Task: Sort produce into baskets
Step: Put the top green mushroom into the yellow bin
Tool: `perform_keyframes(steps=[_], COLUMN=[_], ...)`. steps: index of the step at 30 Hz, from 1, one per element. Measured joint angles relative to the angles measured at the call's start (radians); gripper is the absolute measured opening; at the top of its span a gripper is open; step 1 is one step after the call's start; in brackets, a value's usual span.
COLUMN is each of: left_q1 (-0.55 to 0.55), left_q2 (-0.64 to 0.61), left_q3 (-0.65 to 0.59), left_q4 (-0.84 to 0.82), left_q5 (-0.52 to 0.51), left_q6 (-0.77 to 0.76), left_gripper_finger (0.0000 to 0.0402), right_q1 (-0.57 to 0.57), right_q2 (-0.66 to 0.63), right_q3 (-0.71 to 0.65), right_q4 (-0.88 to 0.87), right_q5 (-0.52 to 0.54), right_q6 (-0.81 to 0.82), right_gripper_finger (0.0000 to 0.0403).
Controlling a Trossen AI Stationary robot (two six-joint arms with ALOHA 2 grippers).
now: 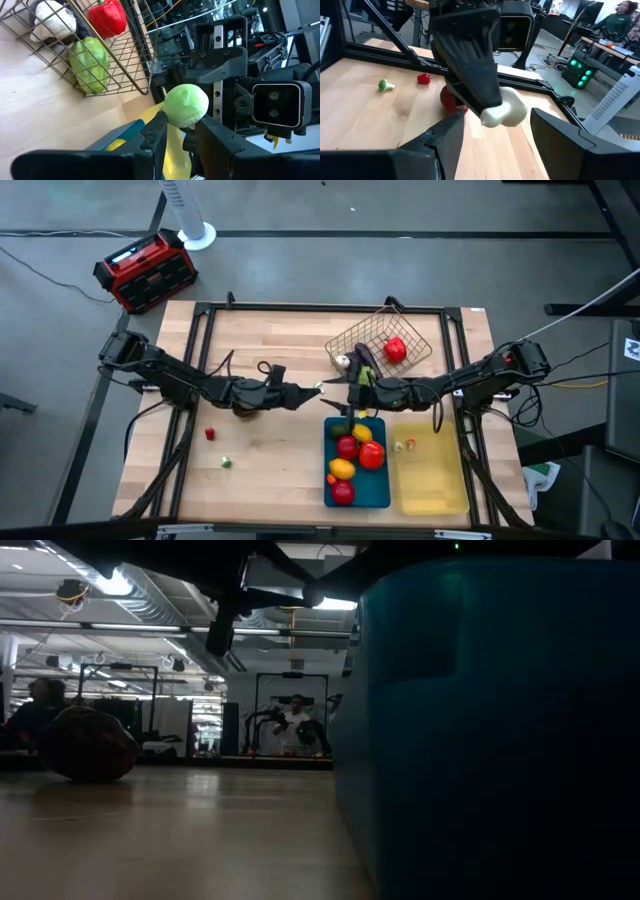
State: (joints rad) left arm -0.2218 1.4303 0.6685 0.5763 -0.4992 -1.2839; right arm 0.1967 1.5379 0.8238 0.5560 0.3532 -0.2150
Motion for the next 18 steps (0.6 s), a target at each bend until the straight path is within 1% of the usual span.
perform_keyframes(steps=[11,14,18], left_q1=[0.000,0.000,0.000], left_q2=[0.000,0.000,0.000], left_q3=[0.000,0.000,0.000], left_q4=[0.012,0.012,0.010], left_q5=[0.000,0.000,0.000], left_q6=[0.001,0.001,0.009], left_gripper_finger=[0.0093,0.0093,0.0093], right_q1=[0.000,0.000,0.000], right_q2=[0.000,0.006,0.017], right_q3=[0.000,0.000,0.000], right_q4=[-0.006,0.000,0.009], right_q5=[0.003,0.003,0.004], right_q6=[0.008,0.010,0.011], right_gripper_finger=[0.0224,0.0208,0.0173])
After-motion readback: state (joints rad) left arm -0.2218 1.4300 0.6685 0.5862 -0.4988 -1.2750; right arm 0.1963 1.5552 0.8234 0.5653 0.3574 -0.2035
